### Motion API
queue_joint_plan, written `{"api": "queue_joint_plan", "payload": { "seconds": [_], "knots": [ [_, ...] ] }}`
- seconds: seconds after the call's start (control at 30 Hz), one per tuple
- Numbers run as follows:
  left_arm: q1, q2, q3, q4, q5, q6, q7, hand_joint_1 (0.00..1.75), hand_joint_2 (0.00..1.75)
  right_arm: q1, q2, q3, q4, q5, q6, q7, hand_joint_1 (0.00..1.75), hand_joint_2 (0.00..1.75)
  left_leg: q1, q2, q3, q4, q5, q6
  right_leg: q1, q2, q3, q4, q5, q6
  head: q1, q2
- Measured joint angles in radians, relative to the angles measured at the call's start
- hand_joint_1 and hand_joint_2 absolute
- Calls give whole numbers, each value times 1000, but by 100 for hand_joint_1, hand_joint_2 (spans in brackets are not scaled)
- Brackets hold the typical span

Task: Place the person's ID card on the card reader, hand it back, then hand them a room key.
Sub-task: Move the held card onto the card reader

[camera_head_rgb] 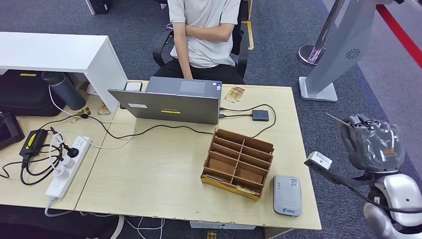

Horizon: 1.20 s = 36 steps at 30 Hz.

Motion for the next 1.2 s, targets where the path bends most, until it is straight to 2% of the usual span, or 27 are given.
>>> {"api": "queue_joint_plan", "payload": {
  "seconds": [0.2,0.5,0.93,1.2],
  "knots": [
    [2,0,12,0,9,0,5,0,175,109,0,-48,-76,-4,-30,-32,175,175,0,0,-1,0,-1,-1,0,0,0,0,-1,0,0,0],
    [2,2,15,0,11,-6,13,0,175,182,11,-33,-113,32,-36,-47,175,175,0,0,0,0,-1,-1,0,0,0,0,-1,0,0,0],
    [1,7,15,0,9,-14,16,0,175,182,21,77,-83,71,-20,-31,175,175,0,0,0,0,-1,-1,0,0,0,0,-1,0,0,0],
    [0,12,15,0,8,-46,2,0,175,130,22,195,-37,95,11,-21,175,175,0,0,0,0,-1,-1,0,0,0,0,-1,0,0,0]
  ]
}}
